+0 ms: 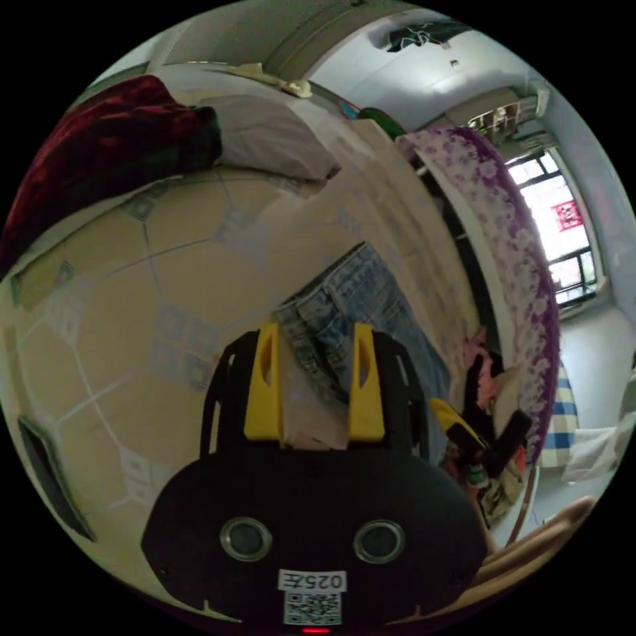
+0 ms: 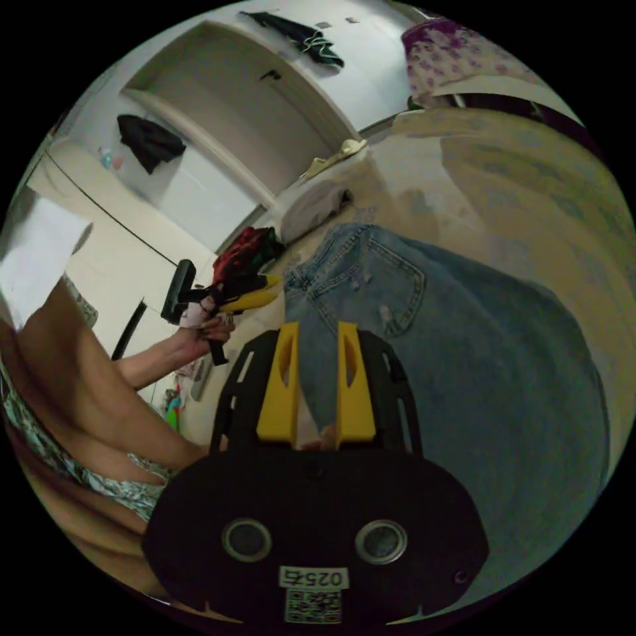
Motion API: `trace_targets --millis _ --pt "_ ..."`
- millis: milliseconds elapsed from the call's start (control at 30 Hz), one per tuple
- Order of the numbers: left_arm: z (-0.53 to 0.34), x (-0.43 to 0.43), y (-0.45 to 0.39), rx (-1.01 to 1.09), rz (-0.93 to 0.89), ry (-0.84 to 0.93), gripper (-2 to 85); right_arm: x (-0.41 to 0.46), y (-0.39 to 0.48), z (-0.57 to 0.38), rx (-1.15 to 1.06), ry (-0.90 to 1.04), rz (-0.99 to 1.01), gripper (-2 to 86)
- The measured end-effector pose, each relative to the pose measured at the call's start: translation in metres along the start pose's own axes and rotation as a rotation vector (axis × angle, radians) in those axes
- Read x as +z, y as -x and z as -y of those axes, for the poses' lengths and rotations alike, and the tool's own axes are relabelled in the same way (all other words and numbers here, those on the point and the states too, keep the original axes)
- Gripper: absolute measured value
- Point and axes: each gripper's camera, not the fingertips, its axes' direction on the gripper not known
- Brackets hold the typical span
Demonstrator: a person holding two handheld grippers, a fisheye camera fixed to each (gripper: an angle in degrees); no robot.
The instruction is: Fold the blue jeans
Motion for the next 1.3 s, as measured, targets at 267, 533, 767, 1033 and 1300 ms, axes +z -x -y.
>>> trace_targets --millis 267,533,767,1033,1300 --pt "0.013 0.108 0.036 -0.094 -0.212 0.105 7.0 -0.092 0.025 -0.103 0.236 -0.08 -0.18 10.1" --pt "0.048 0.143 0.062 0.107 0.078 0.116 2.4 -0.207 0.036 -0.191 0.47 -0.143 -0.39 9.6" --pt "0.122 0.178 0.127 0.262 0.436 0.028 3.4 -0.305 0.039 -0.237 0.563 -0.085 -0.573 10.7" --pt "0.031 0.213 0.025 0.752 0.129 -0.191 5.5 -0.357 0.021 -0.271 0.656 -0.158 -0.438 13.5" --pt "-0.083 0.487 -0.181 1.418 -0.706 0.791 6.1 -0.406 0.02 -0.304 0.735 -0.147 -0.407 12.4"
